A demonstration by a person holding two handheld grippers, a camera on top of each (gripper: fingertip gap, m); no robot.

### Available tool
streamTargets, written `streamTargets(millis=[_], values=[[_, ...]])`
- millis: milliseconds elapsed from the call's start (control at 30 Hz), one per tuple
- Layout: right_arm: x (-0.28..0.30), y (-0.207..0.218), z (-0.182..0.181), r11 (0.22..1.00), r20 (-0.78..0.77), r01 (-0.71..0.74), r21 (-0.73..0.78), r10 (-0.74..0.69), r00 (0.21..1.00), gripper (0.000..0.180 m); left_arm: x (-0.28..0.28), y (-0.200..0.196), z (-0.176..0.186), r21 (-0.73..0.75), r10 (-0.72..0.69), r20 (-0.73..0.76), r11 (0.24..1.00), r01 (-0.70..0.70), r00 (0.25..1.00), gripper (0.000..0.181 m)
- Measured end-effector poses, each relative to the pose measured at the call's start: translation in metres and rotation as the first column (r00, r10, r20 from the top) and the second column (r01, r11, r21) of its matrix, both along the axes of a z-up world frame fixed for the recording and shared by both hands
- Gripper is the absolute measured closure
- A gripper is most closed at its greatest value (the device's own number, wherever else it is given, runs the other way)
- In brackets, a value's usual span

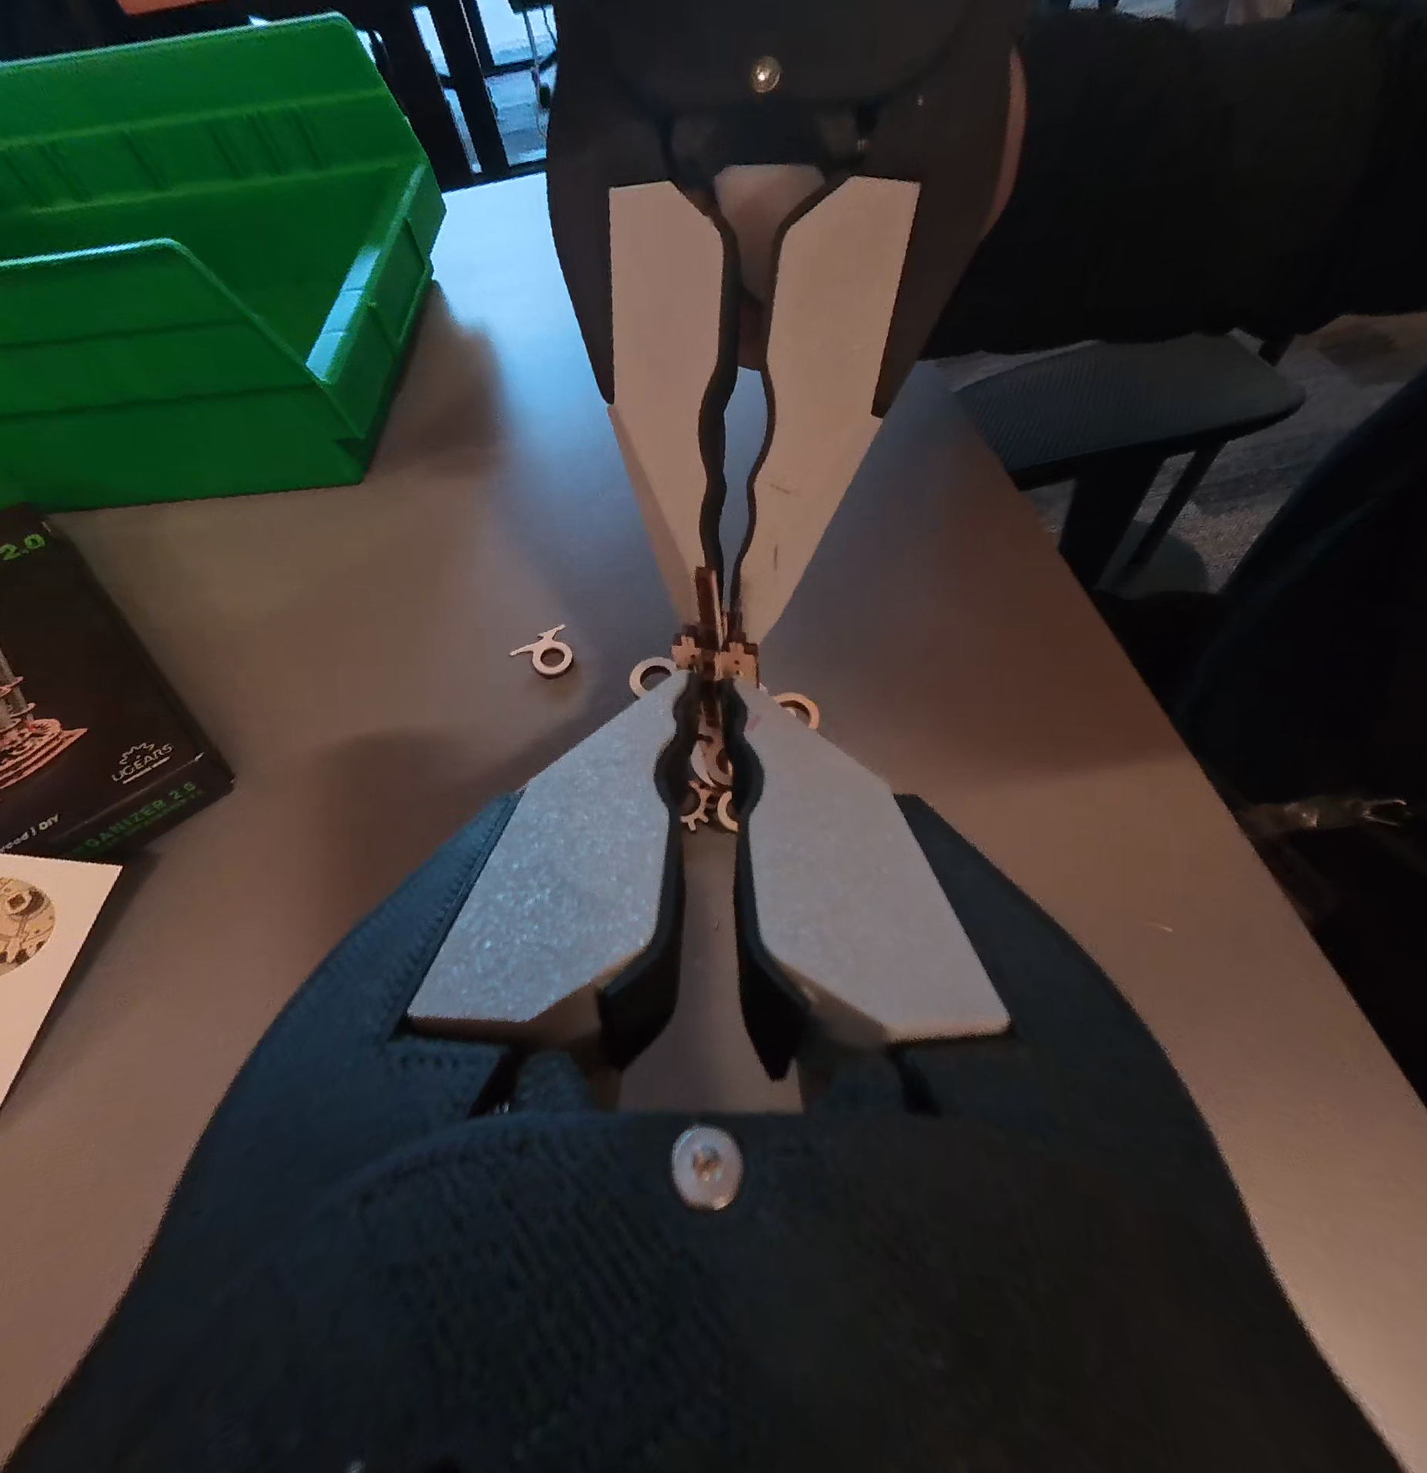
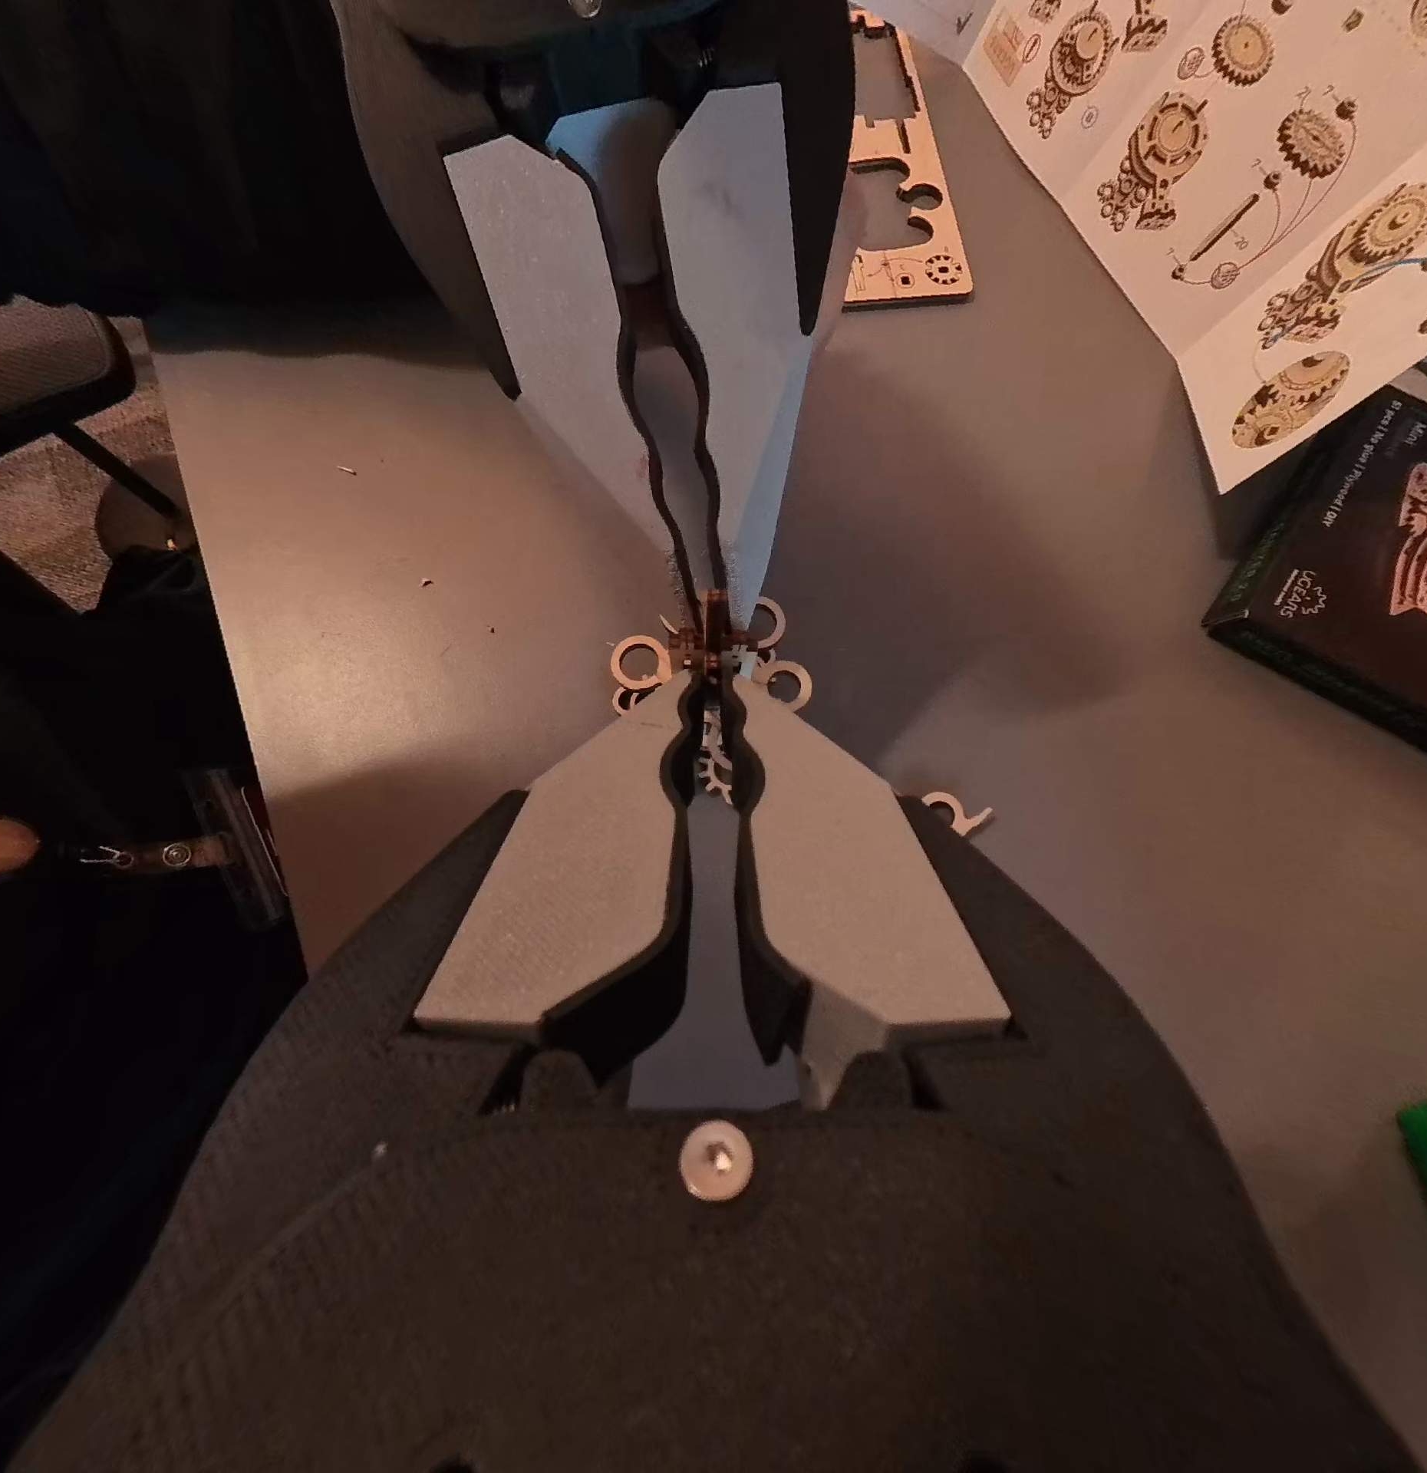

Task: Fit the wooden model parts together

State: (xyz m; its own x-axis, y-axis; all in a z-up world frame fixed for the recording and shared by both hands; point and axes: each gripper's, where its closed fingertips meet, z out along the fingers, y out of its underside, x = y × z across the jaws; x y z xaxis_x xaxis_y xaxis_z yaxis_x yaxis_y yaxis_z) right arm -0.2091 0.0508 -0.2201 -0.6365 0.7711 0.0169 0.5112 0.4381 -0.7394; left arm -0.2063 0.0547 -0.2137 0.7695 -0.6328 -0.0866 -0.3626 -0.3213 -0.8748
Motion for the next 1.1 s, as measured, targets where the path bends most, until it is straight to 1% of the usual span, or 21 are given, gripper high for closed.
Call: streamTargets(millis=[267, 500, 767, 867, 1000, 1100], values=[[-0.0013, 0.001, -0.0005, 1.0, 0.025, 0.014, 0.023, -0.015, 1.0, 0.18, -0.0007, 0.0001, -0.0007, -0.029, -0.064, 0.005, 0.998, 0.064, 0.998, 0.179], [-0.0036, 0.0045, -0.0066, 0.997, 0.045, 0.044, 0.067, -0.048, 0.998, 0.179, -0.0033, 0.0025, -0.0008, -0.035, -0.138, 0.066, 0.99, 0.14, 0.988, 0.18], [-0.0055, 0.0048, -0.0069, 0.996, 0.07, 0.082, 0.035, -0.085, 0.994, 0.179, -0.0058, 0.0027, -0.0016, -0.062, -0.217, 0.058, 0.973, 0.22, 0.974, 0.179], [-0.0045, 0.0044, -0.0071, 0.994, 0.048, 0.099, 0.056, -0.101, 0.994, 0.179, -0.005, 0.0021, -0.0018, -0.067, -0.243, 0.045, 0.967, 0.246, 0.969, 0.179], [-0.0034, 0.0036, -0.0074, 0.987, 0.023, 0.131, 0.094, -0.134, 0.991, 0.179, -0.004, 0.0005, -0.0025, -0.072, -0.265, -0.025, 0.962, 0.263, 0.964, 0.179], [-0.0019, 0.0031, -0.0079, 0.982, 0.002, 0.124, 0.141, -0.125, 0.992, 0.179, -0.0028, -0.0005, -0.0025, -0.049, -0.29, -0.025, 0.956, 0.288, 0.957, 0.18]])
